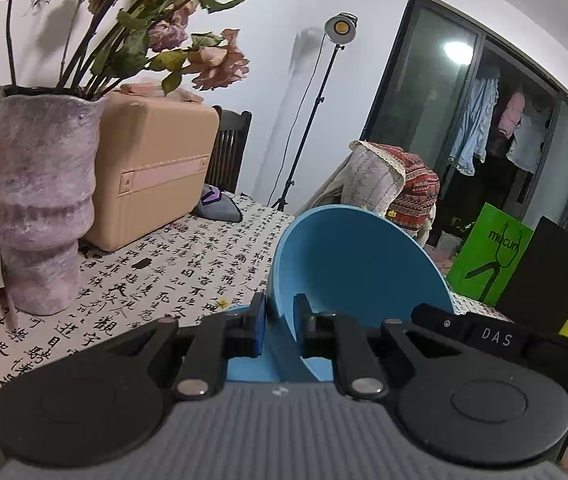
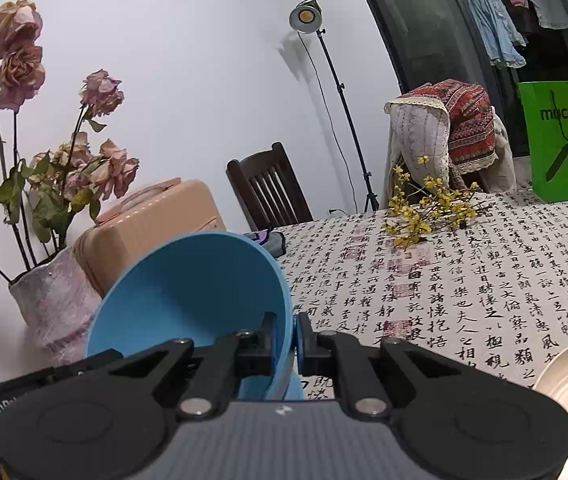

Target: Organize plates and bowls

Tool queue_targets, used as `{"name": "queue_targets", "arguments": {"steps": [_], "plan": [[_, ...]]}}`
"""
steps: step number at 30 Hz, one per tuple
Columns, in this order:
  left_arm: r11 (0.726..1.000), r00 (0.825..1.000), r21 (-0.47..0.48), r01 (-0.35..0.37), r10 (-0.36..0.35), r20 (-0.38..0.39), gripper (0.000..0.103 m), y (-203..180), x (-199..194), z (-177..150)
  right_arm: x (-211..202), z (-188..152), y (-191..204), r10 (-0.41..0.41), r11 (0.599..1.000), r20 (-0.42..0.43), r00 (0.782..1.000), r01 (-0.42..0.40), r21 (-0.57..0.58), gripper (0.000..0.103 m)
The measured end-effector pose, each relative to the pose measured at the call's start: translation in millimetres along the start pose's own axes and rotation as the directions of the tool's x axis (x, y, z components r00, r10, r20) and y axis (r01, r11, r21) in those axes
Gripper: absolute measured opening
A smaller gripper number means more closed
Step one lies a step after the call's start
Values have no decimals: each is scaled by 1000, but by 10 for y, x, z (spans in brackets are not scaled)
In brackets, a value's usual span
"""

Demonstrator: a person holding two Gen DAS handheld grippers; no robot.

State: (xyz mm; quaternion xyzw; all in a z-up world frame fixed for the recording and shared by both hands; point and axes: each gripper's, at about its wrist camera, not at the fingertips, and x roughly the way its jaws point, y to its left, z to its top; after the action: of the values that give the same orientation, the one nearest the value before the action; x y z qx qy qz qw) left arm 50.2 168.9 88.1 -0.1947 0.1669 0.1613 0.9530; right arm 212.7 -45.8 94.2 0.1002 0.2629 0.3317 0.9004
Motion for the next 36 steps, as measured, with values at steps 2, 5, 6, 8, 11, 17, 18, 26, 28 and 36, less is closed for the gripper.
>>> {"name": "queue_targets", "arguments": {"steps": [2,5,6,8,11,17,18,26,28,36], "plan": [[1000,1000,-2,-5,5,-2,14,23,1,-6,21,-7,20,2,1000,-2,1000,-2,-2,9],[1000,1000,-10,-12,12,-6,14,63,9,-13,63,-22,51,5,1000,-7,1000,-5,-9,9],[1000,1000,-14,-17,17,-8,14,80,14,-16,77,-26,57,7,1000,-11,1000,-8,-8,9],[1000,1000,-21,-22,21,-12,14,114,24,-23,109,-40,75,9,1000,-17,1000,-10,-9,9],[999,999,-29,-26,26,-19,14,159,34,-35,152,-56,90,12,1000,-24,1000,-12,-8,9],[999,999,-43,-33,32,-34,14,209,76,-57,216,-79,110,12,1000,-35,999,-13,-13,9],[998,999,-46,-34,32,-38,14,215,82,-63,225,-81,107,12,1000,-37,999,-13,-12,9],[997,998,-61,-36,33,-48,14,265,93,-103,277,-104,110,18,1000,-54,998,-18,-9,9],[997,998,-67,-38,34,-54,14,275,97,-117,294,-107,111,18,1000,-59,998,-19,-9,9],[995,996,-84,-46,40,-75,14,323,146,-148,365,-142,107,15,1000,-81,997,-16,-14,9]]}}
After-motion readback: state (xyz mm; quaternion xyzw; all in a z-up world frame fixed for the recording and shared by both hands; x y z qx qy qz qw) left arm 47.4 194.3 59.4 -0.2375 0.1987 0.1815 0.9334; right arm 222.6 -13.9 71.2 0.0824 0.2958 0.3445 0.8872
